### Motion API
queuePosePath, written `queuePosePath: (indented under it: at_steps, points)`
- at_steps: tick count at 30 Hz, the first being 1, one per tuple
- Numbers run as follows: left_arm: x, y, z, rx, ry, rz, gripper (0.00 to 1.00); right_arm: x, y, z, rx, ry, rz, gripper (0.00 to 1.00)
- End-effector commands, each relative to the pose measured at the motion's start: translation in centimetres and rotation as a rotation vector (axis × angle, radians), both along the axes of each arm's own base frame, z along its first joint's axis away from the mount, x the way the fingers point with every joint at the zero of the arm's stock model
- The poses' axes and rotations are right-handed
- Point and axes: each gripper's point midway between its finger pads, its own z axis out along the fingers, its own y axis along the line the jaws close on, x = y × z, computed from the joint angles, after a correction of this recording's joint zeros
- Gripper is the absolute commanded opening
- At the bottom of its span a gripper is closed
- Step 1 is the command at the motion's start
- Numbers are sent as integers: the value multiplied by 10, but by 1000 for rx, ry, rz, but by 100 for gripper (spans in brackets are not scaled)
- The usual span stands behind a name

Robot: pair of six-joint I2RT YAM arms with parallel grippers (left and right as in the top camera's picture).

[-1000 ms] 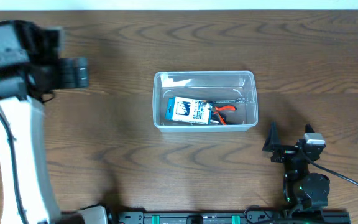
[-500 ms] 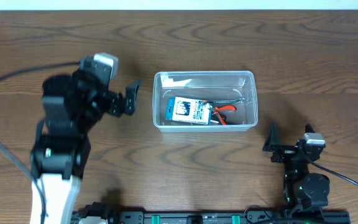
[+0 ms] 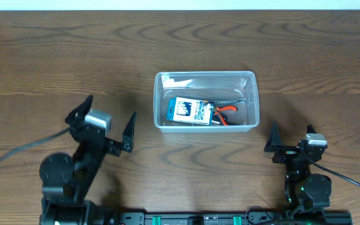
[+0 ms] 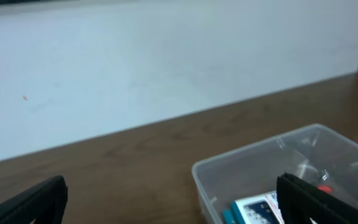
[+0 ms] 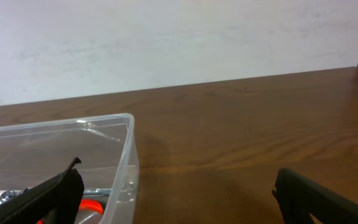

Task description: Pack container

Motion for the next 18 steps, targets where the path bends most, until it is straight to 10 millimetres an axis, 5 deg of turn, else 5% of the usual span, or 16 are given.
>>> queuePosePath:
  at_steps: [1, 18]
  points:
    - [-4, 9, -1, -38, -43, 57, 98, 0, 4, -1, 11, -2, 18, 99]
    - [-16, 28, -29, -140, -161, 160, 98, 0, 4, -1, 11, -2, 18, 99]
